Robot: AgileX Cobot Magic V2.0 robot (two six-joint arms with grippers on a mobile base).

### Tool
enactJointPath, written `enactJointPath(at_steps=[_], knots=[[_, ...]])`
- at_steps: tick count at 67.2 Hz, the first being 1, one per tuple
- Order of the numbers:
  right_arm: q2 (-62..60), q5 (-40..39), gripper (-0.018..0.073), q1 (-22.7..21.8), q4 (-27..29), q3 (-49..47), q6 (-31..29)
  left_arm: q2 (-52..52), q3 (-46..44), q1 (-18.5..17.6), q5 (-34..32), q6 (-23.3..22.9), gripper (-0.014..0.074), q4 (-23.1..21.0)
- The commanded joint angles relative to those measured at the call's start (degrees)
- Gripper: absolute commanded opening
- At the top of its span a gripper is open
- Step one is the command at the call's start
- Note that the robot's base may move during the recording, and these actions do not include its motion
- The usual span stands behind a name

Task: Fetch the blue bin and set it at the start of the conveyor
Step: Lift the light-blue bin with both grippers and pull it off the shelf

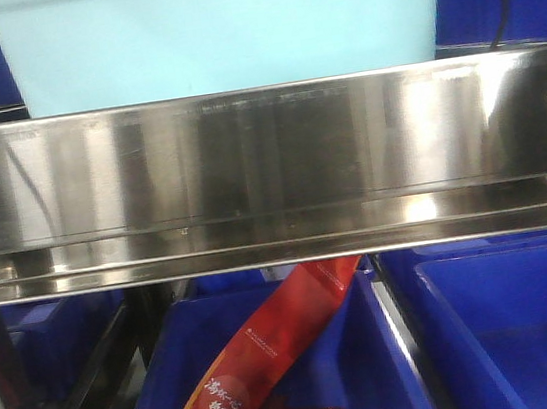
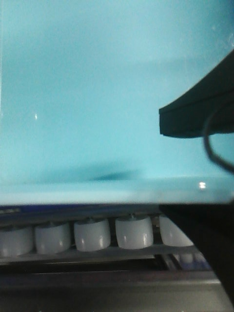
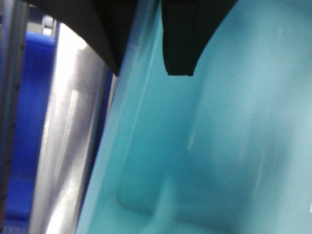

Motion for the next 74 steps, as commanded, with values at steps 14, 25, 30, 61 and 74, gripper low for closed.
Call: enactJointPath(at_steps=[14,25,30,61,74], knots=[[-10.2,-1.8,-0.0150,-0.5,-2.0,-0.5,-0.8,-10.5,-0.4,-2.1,0.1,1.9,-0.0111,-0.6],[-14.5,-1.8,-0.0150,0.0,-2.3,-0.5,-0.8,-13.7,-0.4,-4.2,0.1,1.8,-0.0111,-0.6],[-16.0,-1.8,-0.0150,0.0,-2.3,-0.5,-0.8,-14.2,-0.4,-5.2,0.1,1.8,-0.0111,-0.3],[-16.5,-1.8,-0.0150,0.0,-2.3,-0.5,-0.8,-14.2,-0.4,-5.5,0.1,1.4,-0.0111,1.5],[-15.6,-1.8,-0.0150,0.0,-2.3,-0.5,-0.8,-14.2,-1.0,-5.5,0.1,0.3,-0.0111,3.7]])
